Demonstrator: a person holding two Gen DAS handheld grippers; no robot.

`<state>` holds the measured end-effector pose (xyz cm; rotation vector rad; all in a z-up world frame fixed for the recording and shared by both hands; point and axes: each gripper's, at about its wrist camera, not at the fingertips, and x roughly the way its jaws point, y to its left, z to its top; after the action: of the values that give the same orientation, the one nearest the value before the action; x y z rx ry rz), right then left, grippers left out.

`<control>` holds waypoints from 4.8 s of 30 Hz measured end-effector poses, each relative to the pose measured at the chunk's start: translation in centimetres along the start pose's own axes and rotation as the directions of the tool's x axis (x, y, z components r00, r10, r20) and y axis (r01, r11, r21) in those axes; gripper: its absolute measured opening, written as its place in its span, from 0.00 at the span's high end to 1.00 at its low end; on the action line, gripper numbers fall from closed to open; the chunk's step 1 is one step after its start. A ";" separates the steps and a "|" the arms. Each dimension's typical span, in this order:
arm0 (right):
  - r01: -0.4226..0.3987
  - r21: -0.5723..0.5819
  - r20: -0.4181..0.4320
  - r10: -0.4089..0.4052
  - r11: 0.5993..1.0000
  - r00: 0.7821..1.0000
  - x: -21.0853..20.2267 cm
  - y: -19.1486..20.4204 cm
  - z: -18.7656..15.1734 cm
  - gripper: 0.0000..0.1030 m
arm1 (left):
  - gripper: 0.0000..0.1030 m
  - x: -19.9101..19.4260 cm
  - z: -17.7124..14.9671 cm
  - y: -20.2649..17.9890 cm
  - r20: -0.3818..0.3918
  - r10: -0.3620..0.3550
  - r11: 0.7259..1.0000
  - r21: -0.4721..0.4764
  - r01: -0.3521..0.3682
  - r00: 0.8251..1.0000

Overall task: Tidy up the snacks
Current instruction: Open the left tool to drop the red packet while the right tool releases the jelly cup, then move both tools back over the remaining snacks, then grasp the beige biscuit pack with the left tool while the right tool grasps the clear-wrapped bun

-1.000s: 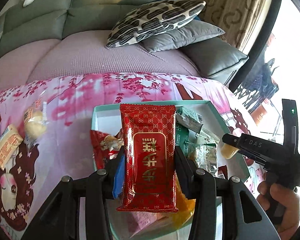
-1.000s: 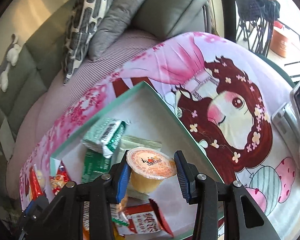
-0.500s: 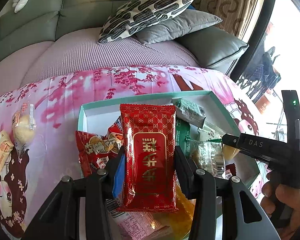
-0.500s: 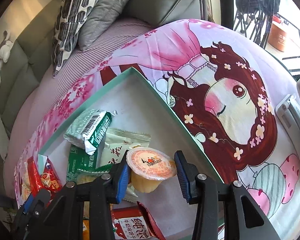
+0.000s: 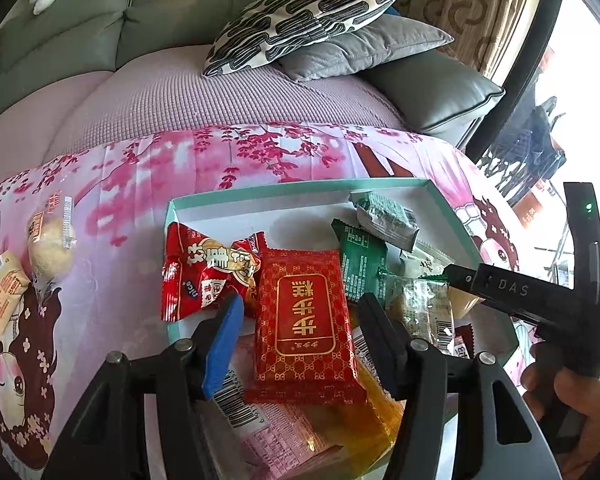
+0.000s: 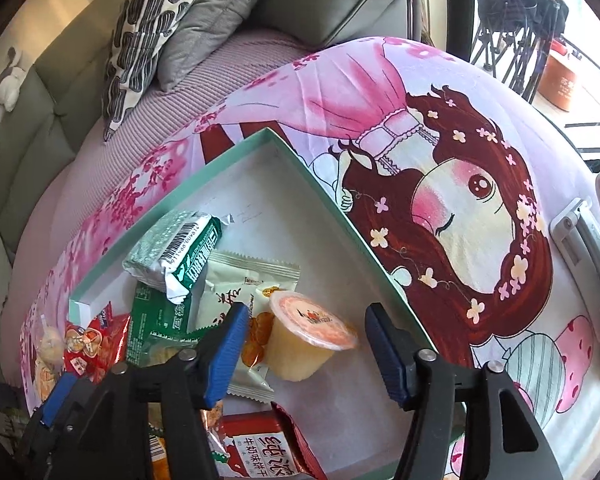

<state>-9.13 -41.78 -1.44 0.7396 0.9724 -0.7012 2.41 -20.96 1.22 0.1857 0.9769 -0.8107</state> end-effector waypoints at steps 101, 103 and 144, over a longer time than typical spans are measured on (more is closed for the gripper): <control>-0.186 -0.713 -0.008 0.257 0.676 0.966 -1.7 31.6 -12.6 0.00 | 0.00 -8.9 -5.6 30.6 -0.038 0.469 0.646 -0.666 -0.372 0.882; -0.196 -0.708 -0.018 0.259 0.679 0.966 -1.2 32.0 -12.5 0.00 | 0.00 -8.7 -5.3 30.8 -0.030 0.458 0.656 -0.663 -0.360 0.889; -0.238 -0.686 -0.102 0.233 0.687 0.967 6.3 35.7 -10.8 0.32 | 0.00 -1.1 -3.2 30.9 -0.140 0.298 0.708 -0.631 -0.317 0.944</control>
<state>16.71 -14.18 -2.86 0.1789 1.0263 -0.0630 21.16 2.77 -6.10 -0.2436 1.1629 -0.1234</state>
